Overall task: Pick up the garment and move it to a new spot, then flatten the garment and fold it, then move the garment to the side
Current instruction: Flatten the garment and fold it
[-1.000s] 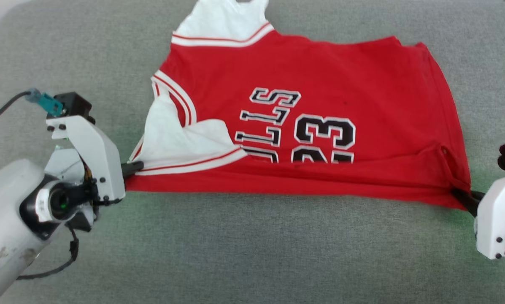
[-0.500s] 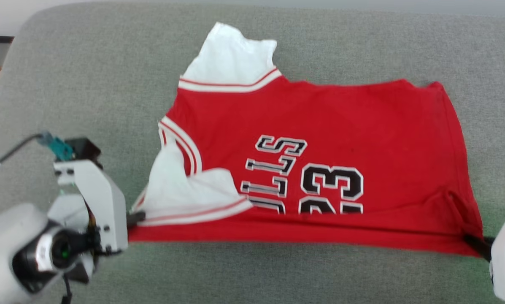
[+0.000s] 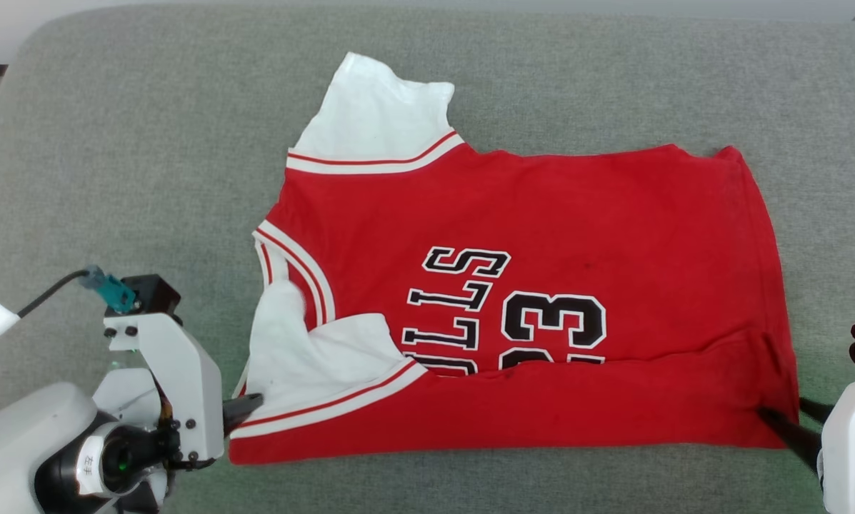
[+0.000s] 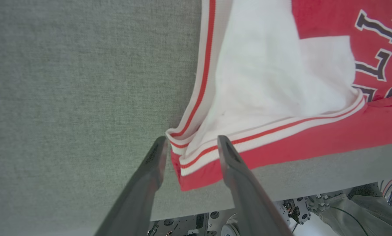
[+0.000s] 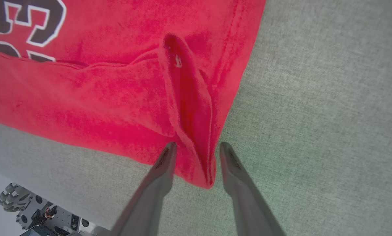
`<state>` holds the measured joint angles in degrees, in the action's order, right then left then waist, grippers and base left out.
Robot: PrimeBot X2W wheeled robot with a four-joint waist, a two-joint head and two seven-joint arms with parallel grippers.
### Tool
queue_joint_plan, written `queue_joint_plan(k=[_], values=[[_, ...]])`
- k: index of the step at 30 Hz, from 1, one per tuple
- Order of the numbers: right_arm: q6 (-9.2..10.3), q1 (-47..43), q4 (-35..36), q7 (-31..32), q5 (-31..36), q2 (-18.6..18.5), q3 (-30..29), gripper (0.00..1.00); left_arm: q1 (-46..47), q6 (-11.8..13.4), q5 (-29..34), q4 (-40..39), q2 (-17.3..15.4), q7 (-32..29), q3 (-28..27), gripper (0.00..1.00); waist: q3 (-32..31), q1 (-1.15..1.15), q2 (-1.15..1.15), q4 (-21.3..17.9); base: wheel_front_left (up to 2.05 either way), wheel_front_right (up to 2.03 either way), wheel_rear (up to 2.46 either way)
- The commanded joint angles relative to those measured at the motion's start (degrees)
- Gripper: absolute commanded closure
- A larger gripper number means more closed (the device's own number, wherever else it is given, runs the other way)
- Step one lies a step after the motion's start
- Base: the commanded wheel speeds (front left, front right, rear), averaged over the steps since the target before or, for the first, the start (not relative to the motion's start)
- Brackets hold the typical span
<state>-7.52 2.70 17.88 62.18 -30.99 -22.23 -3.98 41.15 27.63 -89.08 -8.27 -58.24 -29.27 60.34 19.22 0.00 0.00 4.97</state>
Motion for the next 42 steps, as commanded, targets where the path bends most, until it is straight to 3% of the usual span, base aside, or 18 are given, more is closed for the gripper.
queue_joint_plan(k=[1, 10, 16, 23, 32, 36, 42], values=[[0.06, -0.09, 0.28, -0.12, 0.41, 0.29, -0.22, 0.00, 0.03, -0.36, 0.34, 0.06, -0.03, 0.14, 0.03, 0.00, -0.20, 0.00, 0.00, -0.18, 0.00, 0.00, 0.00], [0.06, 0.02, 4.15, -3.20, 0.96, 2.13, -1.27, 0.00, 2.21, -1.02, 3.16, -1.12, -1.89, 1.56, -0.95, 0.00, -1.59, 0.00, 0.00, -1.60, 0.00, 0.00, 0.00], [0.06, 2.55, 6.72, -13.90, 3.30, 2.79, -0.86, 0.00, 6.65, -2.37, 7.17, -0.09, -1.58, 4.57, -3.13, 0.00, -1.87, 0.00, 0.00, -3.21, 0.00, 0.00, 0.00], [0.06, 6.54, 4.74, -31.34, 7.39, 2.26, 1.97, 0.00, 14.14, -6.82, 13.34, 6.06, 1.65, 6.48, -3.83, 0.00, -0.93, 0.00, 0.00, -6.10, 0.00, 0.00, 0.00], [0.06, 12.49, 1.43, -51.18, 11.61, 2.57, 4.61, 0.00, 24.61, -15.58, 20.38, 20.03, 7.09, 9.89, -4.40, 0.00, 3.38, 0.00, 0.00, -11.36, 0.00, 0.00, 0.00], [0.06, 13.65, 0.50, -56.46, 13.22, 4.03, 5.58, 0.00, 27.87, -18.46, 21.57, 26.68, 8.75, 10.95, -4.81, 0.00, 5.87, 0.00, 0.00, -13.83, 0.00, 0.00, 0.00], [0.06, 14.56, -0.93, -59.12, 12.78, 4.77, 6.20, 0.00, 31.96, -21.10, 21.60, 34.78, 10.64, 6.58, -3.90, 0.00, 9.15, 0.00, 0.00, -16.43, 0.00, 0.00, 0.00]])
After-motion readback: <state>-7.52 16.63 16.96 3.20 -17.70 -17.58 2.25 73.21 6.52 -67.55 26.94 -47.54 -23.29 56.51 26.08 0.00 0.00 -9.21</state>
